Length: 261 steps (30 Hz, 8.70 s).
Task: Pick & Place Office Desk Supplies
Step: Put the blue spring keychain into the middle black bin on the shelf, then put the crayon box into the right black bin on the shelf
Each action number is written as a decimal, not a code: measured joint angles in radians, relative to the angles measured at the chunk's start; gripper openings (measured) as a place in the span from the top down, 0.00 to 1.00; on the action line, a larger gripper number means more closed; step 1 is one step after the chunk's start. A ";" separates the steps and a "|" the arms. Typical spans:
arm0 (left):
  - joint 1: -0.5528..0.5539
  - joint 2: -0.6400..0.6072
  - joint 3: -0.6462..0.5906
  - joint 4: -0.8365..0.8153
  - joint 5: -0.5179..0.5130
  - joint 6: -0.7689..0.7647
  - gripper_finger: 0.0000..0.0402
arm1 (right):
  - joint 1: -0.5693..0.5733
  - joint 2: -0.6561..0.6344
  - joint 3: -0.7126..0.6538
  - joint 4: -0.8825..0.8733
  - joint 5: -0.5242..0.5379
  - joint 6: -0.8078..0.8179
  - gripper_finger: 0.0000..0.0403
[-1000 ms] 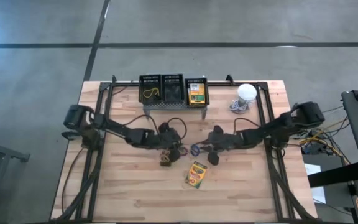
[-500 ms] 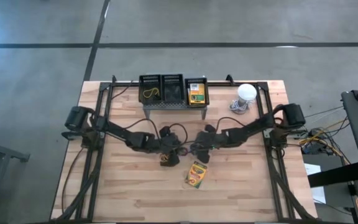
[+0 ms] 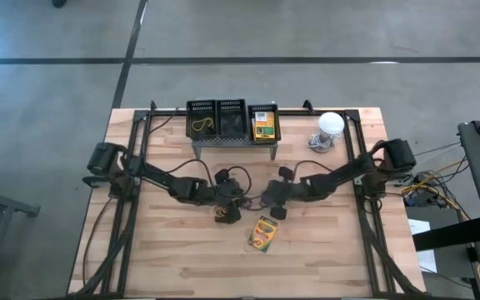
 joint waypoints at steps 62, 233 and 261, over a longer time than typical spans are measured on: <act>0.025 0.051 0.009 0.466 0.055 0.076 0.99 | 0.211 0.012 -0.128 0.772 0.312 -0.459 0.94; -0.324 -0.089 -0.094 0.006 0.006 -0.085 0.67 | 0.108 -0.093 0.060 -0.277 -0.466 -0.073 0.45; -0.079 0.235 0.129 0.071 0.323 -0.220 0.89 | 0.353 0.039 -0.044 0.214 -0.056 -1.115 0.43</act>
